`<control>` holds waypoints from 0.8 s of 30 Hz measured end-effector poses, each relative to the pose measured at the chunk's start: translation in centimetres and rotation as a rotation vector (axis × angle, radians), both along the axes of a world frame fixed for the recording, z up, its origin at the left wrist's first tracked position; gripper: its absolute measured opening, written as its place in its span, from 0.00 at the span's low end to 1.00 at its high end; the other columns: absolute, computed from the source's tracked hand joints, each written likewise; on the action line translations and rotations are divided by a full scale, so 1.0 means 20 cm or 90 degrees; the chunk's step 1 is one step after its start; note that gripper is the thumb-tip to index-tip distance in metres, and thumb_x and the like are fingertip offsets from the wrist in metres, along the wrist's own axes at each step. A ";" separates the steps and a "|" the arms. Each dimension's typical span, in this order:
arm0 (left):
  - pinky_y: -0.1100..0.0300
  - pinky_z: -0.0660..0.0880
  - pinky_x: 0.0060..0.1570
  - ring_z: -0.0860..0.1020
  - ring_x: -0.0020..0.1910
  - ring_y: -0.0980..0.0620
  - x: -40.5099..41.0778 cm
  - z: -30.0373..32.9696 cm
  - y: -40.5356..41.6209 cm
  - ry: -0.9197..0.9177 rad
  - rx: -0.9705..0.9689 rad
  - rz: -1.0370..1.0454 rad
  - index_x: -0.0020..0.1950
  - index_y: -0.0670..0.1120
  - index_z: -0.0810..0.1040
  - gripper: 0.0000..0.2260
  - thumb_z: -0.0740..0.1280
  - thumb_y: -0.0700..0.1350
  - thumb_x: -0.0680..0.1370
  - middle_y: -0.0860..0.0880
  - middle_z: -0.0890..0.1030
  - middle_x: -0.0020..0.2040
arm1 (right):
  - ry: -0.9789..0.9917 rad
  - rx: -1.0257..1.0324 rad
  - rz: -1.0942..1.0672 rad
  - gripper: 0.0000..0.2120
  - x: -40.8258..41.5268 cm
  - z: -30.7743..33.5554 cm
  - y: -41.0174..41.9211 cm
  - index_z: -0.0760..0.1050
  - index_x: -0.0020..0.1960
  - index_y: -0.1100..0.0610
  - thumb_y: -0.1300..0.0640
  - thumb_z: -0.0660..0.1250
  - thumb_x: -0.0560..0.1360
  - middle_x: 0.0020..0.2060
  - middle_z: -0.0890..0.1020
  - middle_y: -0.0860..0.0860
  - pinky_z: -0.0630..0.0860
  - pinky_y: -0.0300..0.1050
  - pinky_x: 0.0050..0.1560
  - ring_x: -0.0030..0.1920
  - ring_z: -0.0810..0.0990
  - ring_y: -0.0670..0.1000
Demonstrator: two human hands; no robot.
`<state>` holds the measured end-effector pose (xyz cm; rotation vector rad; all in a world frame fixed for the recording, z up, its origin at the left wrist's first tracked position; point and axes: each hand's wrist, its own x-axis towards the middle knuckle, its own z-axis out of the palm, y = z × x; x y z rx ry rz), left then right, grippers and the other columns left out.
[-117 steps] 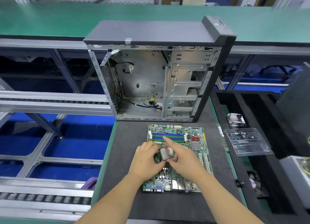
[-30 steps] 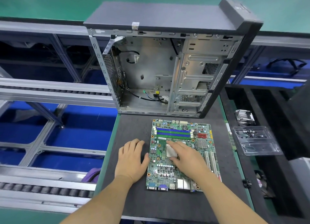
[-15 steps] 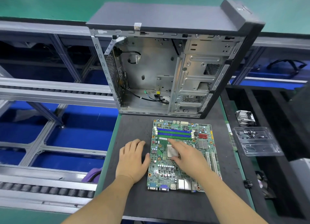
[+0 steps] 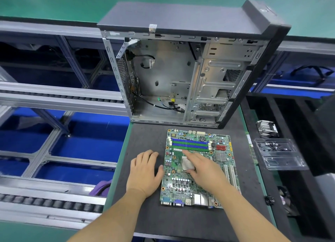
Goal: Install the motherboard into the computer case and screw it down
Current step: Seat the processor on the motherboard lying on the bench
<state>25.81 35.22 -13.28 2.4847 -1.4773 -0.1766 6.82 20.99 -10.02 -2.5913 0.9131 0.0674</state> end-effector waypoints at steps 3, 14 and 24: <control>0.51 0.65 0.67 0.67 0.68 0.52 0.00 0.00 0.00 0.000 -0.001 -0.001 0.68 0.53 0.72 0.24 0.50 0.60 0.77 0.54 0.72 0.67 | 0.006 -0.001 0.004 0.32 0.00 0.00 0.00 0.54 0.82 0.42 0.52 0.64 0.83 0.73 0.70 0.43 0.80 0.48 0.51 0.60 0.80 0.51; 0.51 0.65 0.66 0.68 0.67 0.52 0.00 0.00 0.00 0.005 -0.006 -0.002 0.68 0.53 0.72 0.24 0.51 0.60 0.77 0.54 0.72 0.66 | 0.014 -0.011 0.004 0.31 0.00 0.00 0.00 0.54 0.82 0.42 0.51 0.63 0.83 0.71 0.72 0.43 0.79 0.47 0.48 0.58 0.80 0.51; 0.51 0.65 0.66 0.68 0.67 0.51 0.00 0.00 0.00 0.003 -0.014 -0.004 0.68 0.53 0.72 0.24 0.50 0.60 0.77 0.54 0.72 0.67 | 0.010 -0.015 0.013 0.31 0.00 0.00 -0.01 0.53 0.81 0.41 0.49 0.63 0.83 0.70 0.72 0.42 0.80 0.46 0.46 0.57 0.80 0.50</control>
